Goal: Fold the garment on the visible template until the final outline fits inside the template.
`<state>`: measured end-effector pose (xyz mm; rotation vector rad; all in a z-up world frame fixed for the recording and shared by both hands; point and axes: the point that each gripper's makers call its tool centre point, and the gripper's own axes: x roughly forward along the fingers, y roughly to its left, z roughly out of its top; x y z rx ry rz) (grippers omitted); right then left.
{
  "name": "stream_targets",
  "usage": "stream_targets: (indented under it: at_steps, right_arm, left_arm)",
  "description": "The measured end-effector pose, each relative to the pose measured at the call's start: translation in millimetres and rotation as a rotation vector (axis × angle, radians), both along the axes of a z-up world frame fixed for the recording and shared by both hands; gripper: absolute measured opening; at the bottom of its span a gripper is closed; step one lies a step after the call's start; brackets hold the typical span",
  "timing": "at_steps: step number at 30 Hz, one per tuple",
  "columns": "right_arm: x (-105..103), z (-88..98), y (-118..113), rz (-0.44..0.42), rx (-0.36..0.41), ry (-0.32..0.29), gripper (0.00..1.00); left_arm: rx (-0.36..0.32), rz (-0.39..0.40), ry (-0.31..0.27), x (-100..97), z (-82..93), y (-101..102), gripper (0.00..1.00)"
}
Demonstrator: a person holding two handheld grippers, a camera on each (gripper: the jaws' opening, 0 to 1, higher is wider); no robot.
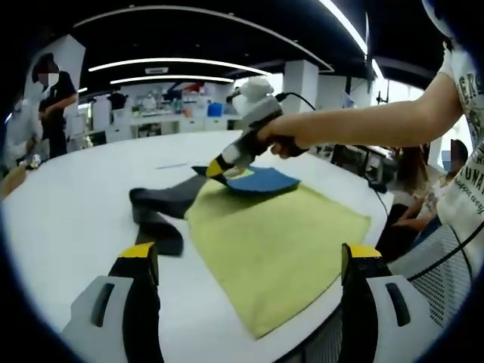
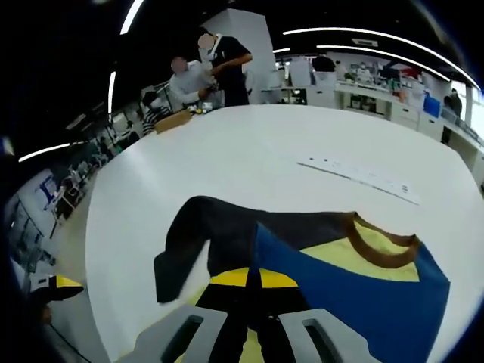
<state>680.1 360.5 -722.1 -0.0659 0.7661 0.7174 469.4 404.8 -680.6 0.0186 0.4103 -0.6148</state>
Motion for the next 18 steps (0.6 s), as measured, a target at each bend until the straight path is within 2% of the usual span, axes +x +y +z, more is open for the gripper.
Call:
stream_targets:
  at_steps: [7, 12, 15, 18]
  right_arm:
    - [-8, -21.3, 8, 0.025, -0.021, 0.015, 0.0]
    - [-15, -39.7, 12, 0.002, -0.004, 0.068, 0.0]
    - [-25, -39.2, 21, 0.032, 0.043, 0.103, 0.0]
    - [-26, -35.4, 25, 0.047, 0.059, 0.091, 0.03]
  left_arm:
    - [0.001, -0.001, 0.002, -1.5, -0.2, -2, 0.98]
    - [-0.001, 0.001, -0.005, -1.9, 2.5, -3, 0.98]
    - [-0.003, 0.004, -0.008, -2.4, 3.3, -2, 0.98]
    - [-0.003, 0.007, -0.009, -3.0, 3.7, -1, 0.98]
